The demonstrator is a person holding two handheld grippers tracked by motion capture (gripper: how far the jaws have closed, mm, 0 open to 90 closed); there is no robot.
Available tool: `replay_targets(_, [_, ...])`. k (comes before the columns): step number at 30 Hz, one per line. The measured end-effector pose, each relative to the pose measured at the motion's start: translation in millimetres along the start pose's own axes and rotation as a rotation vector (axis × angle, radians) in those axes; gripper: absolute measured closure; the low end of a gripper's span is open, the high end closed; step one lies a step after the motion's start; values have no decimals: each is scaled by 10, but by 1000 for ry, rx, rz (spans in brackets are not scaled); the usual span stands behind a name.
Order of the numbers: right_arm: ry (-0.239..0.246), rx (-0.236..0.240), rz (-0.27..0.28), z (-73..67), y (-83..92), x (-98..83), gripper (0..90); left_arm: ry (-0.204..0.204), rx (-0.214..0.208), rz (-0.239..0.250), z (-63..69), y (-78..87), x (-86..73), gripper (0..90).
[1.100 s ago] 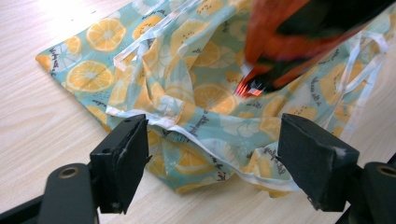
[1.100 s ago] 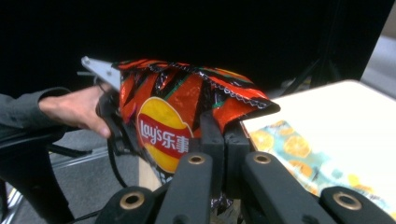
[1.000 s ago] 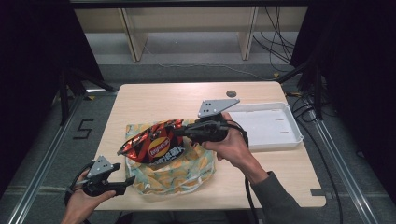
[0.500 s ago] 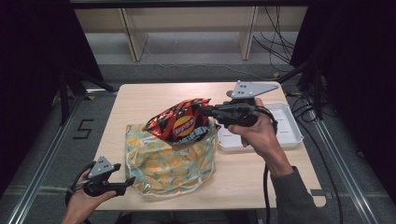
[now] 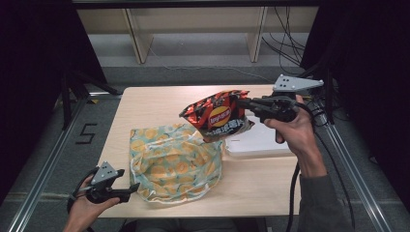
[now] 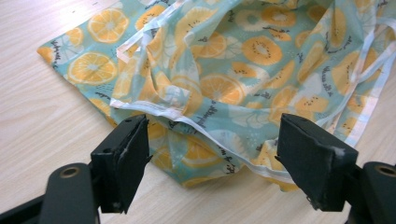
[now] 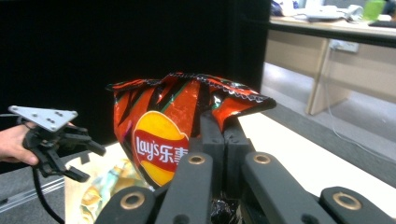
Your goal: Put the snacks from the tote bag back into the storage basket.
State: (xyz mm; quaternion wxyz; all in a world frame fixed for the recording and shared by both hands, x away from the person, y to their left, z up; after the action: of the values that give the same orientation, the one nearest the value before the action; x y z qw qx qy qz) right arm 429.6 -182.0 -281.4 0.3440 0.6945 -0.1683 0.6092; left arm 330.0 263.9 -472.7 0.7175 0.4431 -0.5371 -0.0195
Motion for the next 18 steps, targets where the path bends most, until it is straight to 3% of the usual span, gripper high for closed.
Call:
replay_targets(1, [-10, -15, -8, 36, 21, -13, 900, -19, -1, -11, -17, 12, 1, 252])
replay_targets(2, [-7, -25, -5, 82, 38, -22, 900, 48, 8, 32, 28, -16, -3, 252])
replay_targets(4, [-29, -46, -10, 150, 85, -40, 900, 7, 5, 3, -2, 2, -9, 252])
replay_targets(6, [-16, -64, 0, 237, 114, -56, 900, 22, 5, 11, 7, -9, -9, 252])
replay_targets(7, [-40, -70, -12, 256, 134, -72, 900, 22, 5, 11, 7, -9, -9, 252])
replay_targets(8, [-43, -75, -11, 293, 140, -89, 900, 64, 6, 20, 36, -18, -13, 252])
replay_targets(9, [-40, -85, -17, 319, 150, -102, 900, 64, 6, 20, 36, -18, -13, 252])
replay_targets(10, [-40, -85, -17, 319, 150, -102, 900, 26, 4, 13, 12, -13, -7, 252])
replay_targets(12, [-43, -98, -14, 392, 157, -139, 900, 11, 5, 7, 1, -11, -3, 252])
replay_targets(15, [-85, -110, -23, 496, 180, -210, 900, 20, 2, 8, 5, -13, -10, 252])
replay_targets(18, [-96, -127, -37, 560, 184, -261, 900, 24, 9, -1, 9, -10, -12, 252])
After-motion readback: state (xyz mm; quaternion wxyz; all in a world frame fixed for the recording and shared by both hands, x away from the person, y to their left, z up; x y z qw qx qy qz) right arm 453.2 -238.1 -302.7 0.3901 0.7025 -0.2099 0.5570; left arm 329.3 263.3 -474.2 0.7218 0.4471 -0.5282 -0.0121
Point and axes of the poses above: each handheld gripper's, and its own axes: y roughly backward along the jaws, x roughly out of its top, z roughly to its right, the point moved 3 cm from there along -y, roughly forward along the jaws, and after that the axes turned 13 degrees about -x, right-handed, at the moved point
